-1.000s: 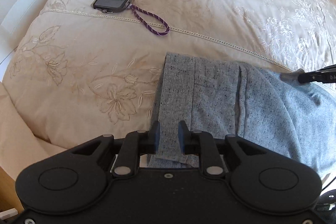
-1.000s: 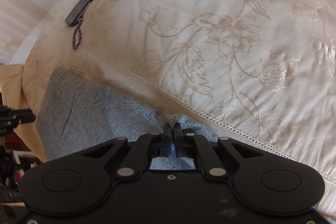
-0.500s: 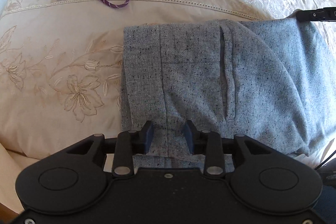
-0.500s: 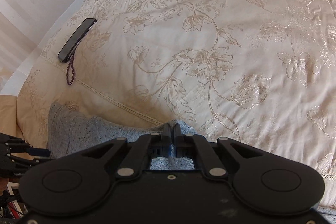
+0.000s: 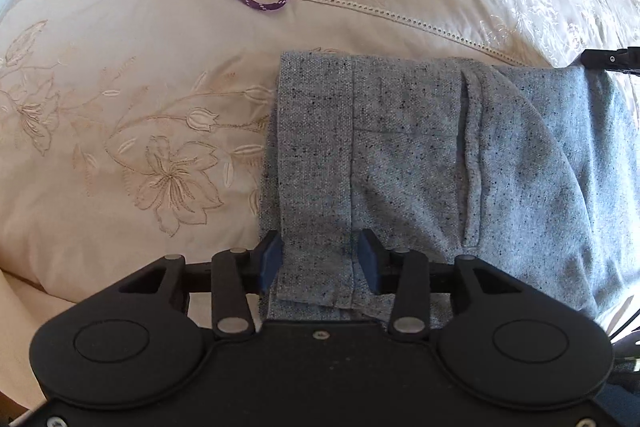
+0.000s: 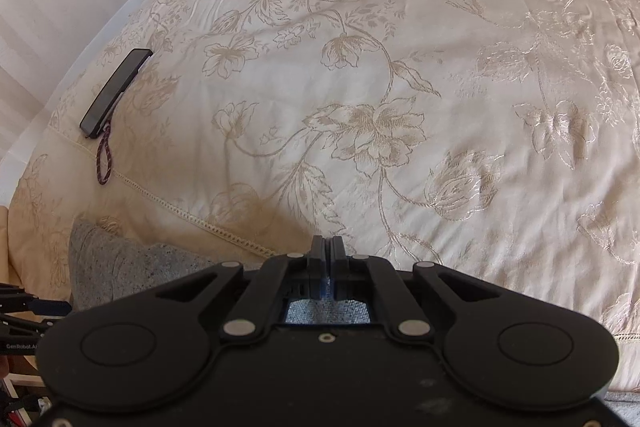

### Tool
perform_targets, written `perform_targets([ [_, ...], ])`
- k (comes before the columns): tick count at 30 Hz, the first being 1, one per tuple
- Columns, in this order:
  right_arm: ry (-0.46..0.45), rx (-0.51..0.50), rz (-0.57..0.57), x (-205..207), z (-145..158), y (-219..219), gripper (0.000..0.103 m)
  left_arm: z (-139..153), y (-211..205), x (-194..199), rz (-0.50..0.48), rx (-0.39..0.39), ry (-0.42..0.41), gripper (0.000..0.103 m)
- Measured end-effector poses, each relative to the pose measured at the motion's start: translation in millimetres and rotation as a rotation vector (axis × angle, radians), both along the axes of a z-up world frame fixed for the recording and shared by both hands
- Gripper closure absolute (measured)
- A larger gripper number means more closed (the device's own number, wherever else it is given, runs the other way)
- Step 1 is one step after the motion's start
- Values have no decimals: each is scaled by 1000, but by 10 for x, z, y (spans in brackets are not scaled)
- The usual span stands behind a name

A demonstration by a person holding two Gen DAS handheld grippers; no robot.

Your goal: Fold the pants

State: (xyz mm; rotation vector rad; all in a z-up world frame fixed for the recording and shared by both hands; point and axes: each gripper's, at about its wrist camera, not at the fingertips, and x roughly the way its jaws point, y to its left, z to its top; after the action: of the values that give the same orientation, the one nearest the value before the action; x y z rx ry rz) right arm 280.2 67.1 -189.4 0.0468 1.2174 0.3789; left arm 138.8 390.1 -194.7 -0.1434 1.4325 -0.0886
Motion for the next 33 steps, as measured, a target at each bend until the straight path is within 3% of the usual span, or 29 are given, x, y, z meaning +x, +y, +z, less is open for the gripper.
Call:
perform_targets([
  [1, 1, 1, 0, -4, 4, -5, 100, -4, 13, -3, 5, -28, -4, 85],
  [2, 0, 1, -1, -7, 9, -8, 100, 18, 11, -19, 7, -53, 3, 95],
  [3, -1, 0, -1, -12, 18, -8, 100, 67, -1, -48, 10, -42, 2, 96],
  [7, -6, 9, -14, -7, 72, -12, 100, 268, 1, -273, -36, -10, -14, 96],
  [12, 54, -31, -49, 104, -302, 51, 100, 68, 202, -246, 97, -26, 28, 94],
  [15, 77, -68, -55, 119, -418, 97, 97, 70, 122, -155, 93, 26, 33, 91],
  [19, -106, -61, -132, -166, 91, -22, 85, 388, 83, -253, 68, 48, -48, 83],
  [21, -122, -15, -105, -393, 280, -74, 84, 492, 64, -266, 76, 63, -75, 85],
  [24, -11, 67, 10, -826, 241, -36, 84, 565, -58, -198, 48, 72, -103, 85],
  [29, 289, 48, 214, -1712, -306, 263, 85, 630, -577, -101, -85, 49, -169, 85],
  [31, 227, -3, 263, -1978, -256, 350, 88, 567, -830, -101, -145, 44, -180, 84],
  [33, 164, 25, 213, -2031, -78, 273, 88, 490, -1035, -122, -191, 47, -187, 84],
])
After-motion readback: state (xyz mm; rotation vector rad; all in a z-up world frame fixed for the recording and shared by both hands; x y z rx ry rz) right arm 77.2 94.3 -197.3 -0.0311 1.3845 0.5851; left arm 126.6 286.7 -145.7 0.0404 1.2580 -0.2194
